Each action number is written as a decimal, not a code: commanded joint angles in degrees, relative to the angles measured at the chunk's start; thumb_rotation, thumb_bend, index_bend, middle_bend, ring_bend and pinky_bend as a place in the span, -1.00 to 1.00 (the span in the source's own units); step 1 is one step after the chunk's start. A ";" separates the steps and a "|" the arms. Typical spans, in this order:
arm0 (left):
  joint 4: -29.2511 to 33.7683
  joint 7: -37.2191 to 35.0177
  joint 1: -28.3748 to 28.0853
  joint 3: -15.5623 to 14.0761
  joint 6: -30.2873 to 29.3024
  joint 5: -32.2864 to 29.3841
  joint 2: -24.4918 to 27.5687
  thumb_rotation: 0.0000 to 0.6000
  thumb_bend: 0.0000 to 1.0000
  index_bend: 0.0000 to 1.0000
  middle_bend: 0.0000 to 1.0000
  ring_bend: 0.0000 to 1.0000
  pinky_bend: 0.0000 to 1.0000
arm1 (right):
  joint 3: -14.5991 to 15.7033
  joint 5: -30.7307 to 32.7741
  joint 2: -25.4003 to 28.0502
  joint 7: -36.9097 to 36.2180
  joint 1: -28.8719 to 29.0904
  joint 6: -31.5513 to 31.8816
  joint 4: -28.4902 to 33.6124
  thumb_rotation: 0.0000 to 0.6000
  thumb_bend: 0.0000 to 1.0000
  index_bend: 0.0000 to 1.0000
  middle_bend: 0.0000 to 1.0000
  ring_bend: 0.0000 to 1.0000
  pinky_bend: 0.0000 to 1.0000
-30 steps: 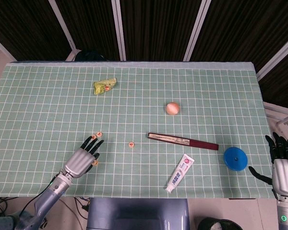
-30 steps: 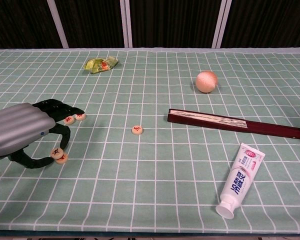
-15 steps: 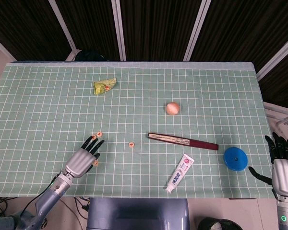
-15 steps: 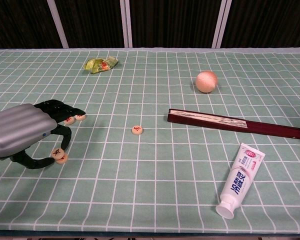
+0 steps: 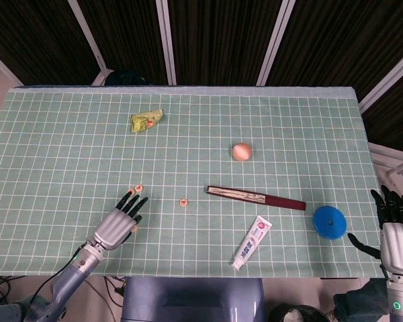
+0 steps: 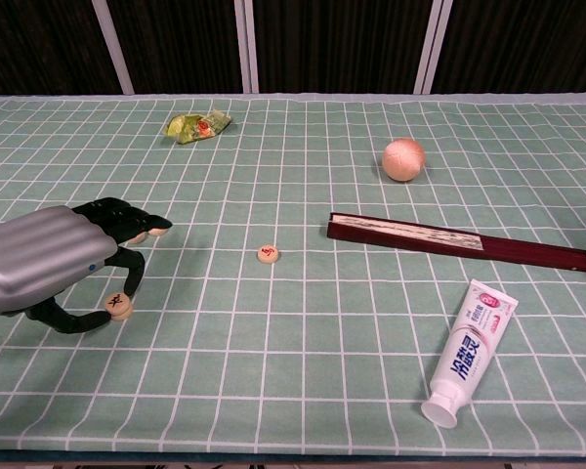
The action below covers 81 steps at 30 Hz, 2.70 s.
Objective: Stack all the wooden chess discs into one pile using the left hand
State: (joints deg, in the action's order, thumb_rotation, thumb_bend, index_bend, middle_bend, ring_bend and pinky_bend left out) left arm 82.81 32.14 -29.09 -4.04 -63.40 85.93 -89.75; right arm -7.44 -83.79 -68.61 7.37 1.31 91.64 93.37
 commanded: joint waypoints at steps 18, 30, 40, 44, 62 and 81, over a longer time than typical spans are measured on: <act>0.23 1.21 0.48 0.43 -0.22 0.55 0.14 1.00 -0.37 -0.04 -1.00 -1.00 -1.00 | -0.08 0.24 -0.01 0.29 0.01 -0.06 0.22 1.00 -0.53 -0.82 -0.97 -1.00 -1.00; 0.25 1.87 0.54 0.67 0.16 0.51 -0.01 1.00 -0.37 -0.07 -1.00 -1.00 -1.00 | -0.16 0.44 -0.04 0.32 -0.04 -0.02 0.21 1.00 -0.53 -0.82 -0.97 -1.00 -1.00; 0.18 2.05 0.62 0.71 0.26 0.72 -0.18 1.00 -0.37 -0.08 -1.00 -1.00 -1.00 | -0.27 0.49 -0.10 0.35 -0.04 0.10 0.17 1.00 -0.54 -0.82 -0.97 -1.00 -1.00; 0.13 2.06 0.75 0.57 0.29 0.79 -0.23 1.00 -0.38 -0.09 -1.00 -1.00 -1.00 | -0.34 0.71 -0.11 0.50 -0.05 0.07 0.28 1.00 -0.53 -0.82 -0.97 -1.00 -1.00; 1.07 2.48 1.30 1.44 -1.50 1.35 0.43 1.00 -0.39 -0.15 -1.00 -1.00 -1.00 | -0.50 0.73 -0.29 0.71 -0.10 0.37 0.17 1.00 -0.54 -0.82 -0.97 -1.00 -1.00; 8.66 13.35 -13.78 18.42 11.77 -20.73 -3.20 1.00 -0.62 -0.19 -1.00 -1.00 -1.00 | -0.55 0.57 -0.58 0.77 -0.08 0.58 -0.04 1.00 -0.53 -0.82 -0.97 -1.00 -1.00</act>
State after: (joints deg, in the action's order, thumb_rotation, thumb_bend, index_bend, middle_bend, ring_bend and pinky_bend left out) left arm 91.11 41.15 -39.00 11.41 -55.02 70.72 -90.83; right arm -7.99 -83.22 -69.18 8.13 1.22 92.21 93.32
